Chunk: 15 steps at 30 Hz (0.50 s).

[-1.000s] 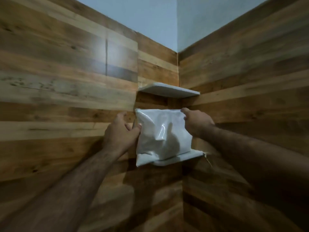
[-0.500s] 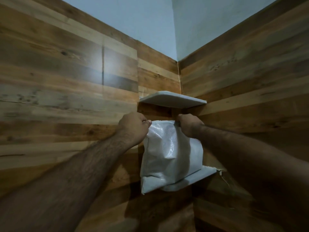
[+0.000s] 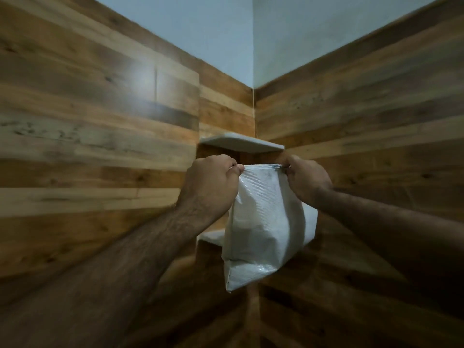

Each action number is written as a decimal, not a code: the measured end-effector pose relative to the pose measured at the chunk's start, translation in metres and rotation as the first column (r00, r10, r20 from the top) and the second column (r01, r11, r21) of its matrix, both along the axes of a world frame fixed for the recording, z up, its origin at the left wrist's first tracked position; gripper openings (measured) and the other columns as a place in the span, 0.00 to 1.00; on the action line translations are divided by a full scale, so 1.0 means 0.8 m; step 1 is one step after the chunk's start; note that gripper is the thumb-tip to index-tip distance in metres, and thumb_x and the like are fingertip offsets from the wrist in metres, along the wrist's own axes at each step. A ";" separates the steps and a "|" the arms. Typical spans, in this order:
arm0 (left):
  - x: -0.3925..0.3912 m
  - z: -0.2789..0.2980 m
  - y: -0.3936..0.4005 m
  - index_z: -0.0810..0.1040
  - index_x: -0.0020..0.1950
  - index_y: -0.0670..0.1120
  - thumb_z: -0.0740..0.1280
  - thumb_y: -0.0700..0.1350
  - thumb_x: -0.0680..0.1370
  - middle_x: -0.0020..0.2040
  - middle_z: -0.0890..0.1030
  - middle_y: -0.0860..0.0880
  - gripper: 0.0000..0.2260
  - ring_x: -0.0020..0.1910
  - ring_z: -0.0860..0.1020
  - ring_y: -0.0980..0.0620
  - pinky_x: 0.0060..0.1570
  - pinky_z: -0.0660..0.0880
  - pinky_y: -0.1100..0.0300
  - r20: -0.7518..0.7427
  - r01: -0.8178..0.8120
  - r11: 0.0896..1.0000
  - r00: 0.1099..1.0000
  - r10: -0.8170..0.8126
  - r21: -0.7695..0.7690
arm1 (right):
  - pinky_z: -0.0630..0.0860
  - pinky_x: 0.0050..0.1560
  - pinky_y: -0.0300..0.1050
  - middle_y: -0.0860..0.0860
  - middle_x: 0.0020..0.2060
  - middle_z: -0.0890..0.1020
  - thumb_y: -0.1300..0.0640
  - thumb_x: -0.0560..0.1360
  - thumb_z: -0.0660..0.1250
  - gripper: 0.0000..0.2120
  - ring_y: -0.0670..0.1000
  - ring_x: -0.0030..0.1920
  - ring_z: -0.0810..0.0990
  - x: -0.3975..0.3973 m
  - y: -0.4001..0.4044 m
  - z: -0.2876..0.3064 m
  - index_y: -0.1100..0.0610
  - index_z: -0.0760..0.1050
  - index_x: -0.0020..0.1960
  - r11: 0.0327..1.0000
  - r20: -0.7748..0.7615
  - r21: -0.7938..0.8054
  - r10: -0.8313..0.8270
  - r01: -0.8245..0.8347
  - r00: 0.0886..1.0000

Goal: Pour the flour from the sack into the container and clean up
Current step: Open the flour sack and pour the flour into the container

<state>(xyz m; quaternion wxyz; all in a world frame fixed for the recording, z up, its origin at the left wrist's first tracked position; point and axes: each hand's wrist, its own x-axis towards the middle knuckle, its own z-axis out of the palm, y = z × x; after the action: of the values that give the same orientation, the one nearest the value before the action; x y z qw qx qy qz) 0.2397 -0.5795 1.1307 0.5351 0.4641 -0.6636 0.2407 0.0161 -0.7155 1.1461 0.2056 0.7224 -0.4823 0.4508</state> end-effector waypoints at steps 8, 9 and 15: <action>-0.095 -0.250 0.160 0.86 0.47 0.48 0.68 0.51 0.85 0.41 0.86 0.48 0.12 0.41 0.82 0.46 0.40 0.75 0.54 -0.039 0.138 0.931 0.990 -0.133 0.338 | 0.84 0.45 0.53 0.52 0.52 0.86 0.55 0.85 0.63 0.07 0.56 0.48 0.83 -0.119 0.180 -0.237 0.51 0.77 0.61 0.909 -0.338 0.381 -0.032 0.168 0.940; -0.109 -0.288 0.181 0.86 0.46 0.48 0.68 0.51 0.85 0.41 0.86 0.48 0.12 0.40 0.81 0.46 0.40 0.75 0.53 -0.045 0.151 0.905 0.988 -0.145 0.397 | 0.83 0.43 0.51 0.51 0.53 0.86 0.56 0.85 0.63 0.07 0.55 0.48 0.84 -0.131 0.201 -0.275 0.51 0.77 0.61 0.885 -0.364 0.429 -0.013 0.180 0.931; -0.171 -0.501 0.291 0.79 0.42 0.49 0.64 0.51 0.86 0.39 0.83 0.48 0.15 0.38 0.80 0.44 0.37 0.69 0.55 0.040 0.110 0.759 0.984 -0.176 0.642 | 0.77 0.38 0.47 0.51 0.50 0.85 0.58 0.84 0.61 0.10 0.56 0.45 0.83 -0.189 0.301 -0.473 0.53 0.75 0.63 0.731 -0.523 0.615 0.096 0.297 0.847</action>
<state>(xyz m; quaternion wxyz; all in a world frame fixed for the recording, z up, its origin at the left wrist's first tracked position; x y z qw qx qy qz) 0.1032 -0.3465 0.7300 0.3298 0.5534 -0.7647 -0.0176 -0.1351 -0.4744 0.7678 0.0771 0.8122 -0.5779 0.0192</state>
